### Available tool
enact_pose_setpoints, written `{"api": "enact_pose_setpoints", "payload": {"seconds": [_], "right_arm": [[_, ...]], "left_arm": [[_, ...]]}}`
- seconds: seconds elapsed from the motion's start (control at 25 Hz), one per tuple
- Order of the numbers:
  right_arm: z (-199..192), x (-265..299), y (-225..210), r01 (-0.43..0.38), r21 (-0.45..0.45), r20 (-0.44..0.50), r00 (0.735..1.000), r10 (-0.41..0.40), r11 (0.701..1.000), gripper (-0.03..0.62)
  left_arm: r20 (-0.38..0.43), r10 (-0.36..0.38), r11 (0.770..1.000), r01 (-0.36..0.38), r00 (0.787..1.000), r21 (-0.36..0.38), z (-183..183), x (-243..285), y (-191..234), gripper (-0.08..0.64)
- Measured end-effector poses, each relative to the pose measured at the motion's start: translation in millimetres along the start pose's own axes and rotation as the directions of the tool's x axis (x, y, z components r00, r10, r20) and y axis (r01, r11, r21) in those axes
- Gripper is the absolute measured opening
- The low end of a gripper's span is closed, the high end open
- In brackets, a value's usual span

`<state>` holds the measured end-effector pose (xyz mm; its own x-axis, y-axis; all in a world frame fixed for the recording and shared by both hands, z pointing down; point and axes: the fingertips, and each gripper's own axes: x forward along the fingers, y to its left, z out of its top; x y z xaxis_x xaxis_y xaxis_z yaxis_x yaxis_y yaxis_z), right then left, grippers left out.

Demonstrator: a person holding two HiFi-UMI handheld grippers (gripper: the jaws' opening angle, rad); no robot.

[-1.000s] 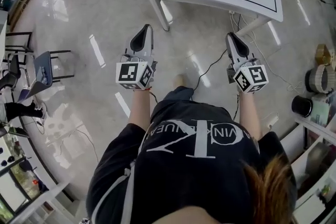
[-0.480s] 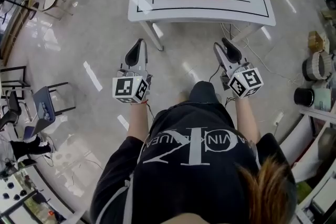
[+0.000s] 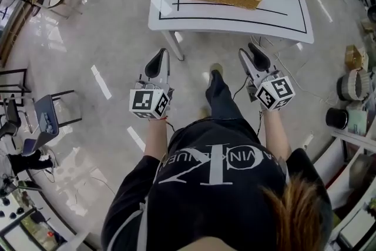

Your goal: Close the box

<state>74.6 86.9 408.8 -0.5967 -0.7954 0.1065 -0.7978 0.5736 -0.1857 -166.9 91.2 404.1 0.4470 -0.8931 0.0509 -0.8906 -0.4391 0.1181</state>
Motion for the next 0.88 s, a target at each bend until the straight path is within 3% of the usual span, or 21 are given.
{"api": "enact_pose_setpoints", "payload": {"seconds": [0.44,0.88], "right_arm": [[28,76,-51,-0.025,0.031,0.009,1.0,0.025,0.999,0.156],[57,143,-104,-0.07,-0.027,-0.105,0.992,0.067,0.997,0.16]], "left_arm": [[-0.003,-0.013,1.0,0.013,1.0,0.001,18,98,34,0.011],[-0.018,-0.032,0.999,0.032,0.999,0.016,32,199,52,0.011]]}}
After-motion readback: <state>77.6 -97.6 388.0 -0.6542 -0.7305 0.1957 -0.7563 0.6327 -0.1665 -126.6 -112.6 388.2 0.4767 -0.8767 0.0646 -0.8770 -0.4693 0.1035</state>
